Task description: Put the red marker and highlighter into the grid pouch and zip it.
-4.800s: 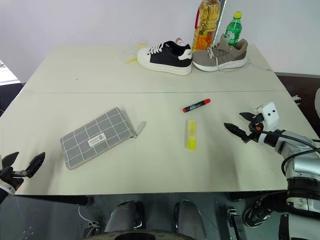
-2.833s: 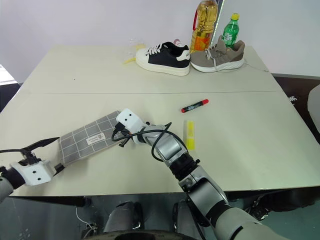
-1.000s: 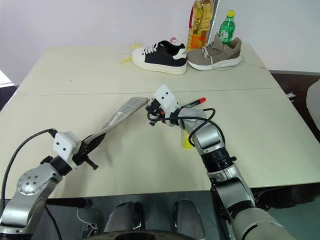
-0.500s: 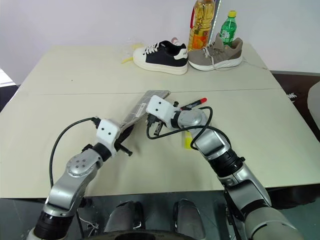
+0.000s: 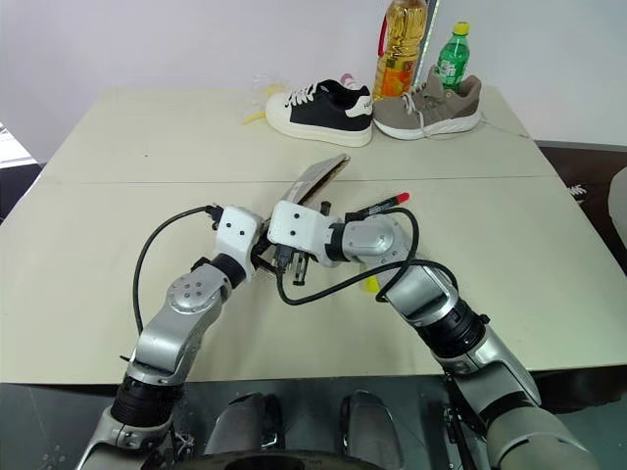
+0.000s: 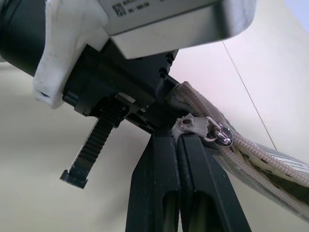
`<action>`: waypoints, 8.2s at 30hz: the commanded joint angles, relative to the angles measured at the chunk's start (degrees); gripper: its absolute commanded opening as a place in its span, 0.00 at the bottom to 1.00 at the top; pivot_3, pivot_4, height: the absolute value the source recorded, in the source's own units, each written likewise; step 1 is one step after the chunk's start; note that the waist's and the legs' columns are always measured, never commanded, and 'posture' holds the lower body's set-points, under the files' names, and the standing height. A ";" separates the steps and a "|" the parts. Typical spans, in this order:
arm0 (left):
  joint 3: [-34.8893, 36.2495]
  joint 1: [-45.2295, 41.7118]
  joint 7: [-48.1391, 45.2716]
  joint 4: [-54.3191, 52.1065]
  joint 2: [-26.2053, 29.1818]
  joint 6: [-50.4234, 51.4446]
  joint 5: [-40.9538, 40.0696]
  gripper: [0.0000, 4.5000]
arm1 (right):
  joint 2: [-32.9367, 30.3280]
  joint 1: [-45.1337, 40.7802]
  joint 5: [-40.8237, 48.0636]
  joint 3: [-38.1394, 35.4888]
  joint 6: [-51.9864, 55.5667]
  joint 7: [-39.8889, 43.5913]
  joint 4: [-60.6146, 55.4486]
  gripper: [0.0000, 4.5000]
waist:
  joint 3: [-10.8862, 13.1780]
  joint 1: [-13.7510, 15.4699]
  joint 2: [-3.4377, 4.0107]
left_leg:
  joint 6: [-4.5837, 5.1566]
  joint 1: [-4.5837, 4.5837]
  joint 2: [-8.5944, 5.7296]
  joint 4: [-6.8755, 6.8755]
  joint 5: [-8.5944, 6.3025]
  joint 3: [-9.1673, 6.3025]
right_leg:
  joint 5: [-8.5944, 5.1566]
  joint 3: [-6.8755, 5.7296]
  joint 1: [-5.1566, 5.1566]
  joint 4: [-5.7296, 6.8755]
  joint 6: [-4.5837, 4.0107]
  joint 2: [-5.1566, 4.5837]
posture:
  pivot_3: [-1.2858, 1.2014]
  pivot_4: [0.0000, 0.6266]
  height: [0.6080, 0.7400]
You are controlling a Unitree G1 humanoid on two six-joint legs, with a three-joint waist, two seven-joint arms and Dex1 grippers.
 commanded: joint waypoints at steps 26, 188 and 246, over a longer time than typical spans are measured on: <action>8.48 5.15 -5.32 -1.21 9.41 -9.48 -0.55 0.00 | 9.81 -15.38 5.13 -36.99 29.29 -38.29 27.56 0.90 | 0.03 -0.20 0.05 | -0.02 0.01 0.04 -0.03 0.01 0.09 | 0.01 0.00 -0.06 0.05 -0.01 0.00 | 0.52 0.24 0.74; 1.45 2.42 -20.39 0.56 12.25 -16.49 -2.30 0.00 | -19.74 -2.51 -23.92 0.45 -39.85 0.35 2.84 0.51 | 0.05 0.07 0.07 | -0.10 0.03 -0.01 0.09 0.07 0.04 | -0.05 0.02 0.05 0.02 0.08 0.01 | 0.52 0.24 0.74; 8.83 5.38 -21.45 -0.78 14.56 -7.13 -16.13 0.32 | -22.95 0.76 14.50 -18.42 1.44 2.50 6.63 0.30 | -0.03 0.09 -0.03 | -0.03 0.00 -0.05 -0.01 0.03 -0.11 | -0.01 0.00 0.05 -0.09 0.01 0.03 | 0.52 0.24 0.74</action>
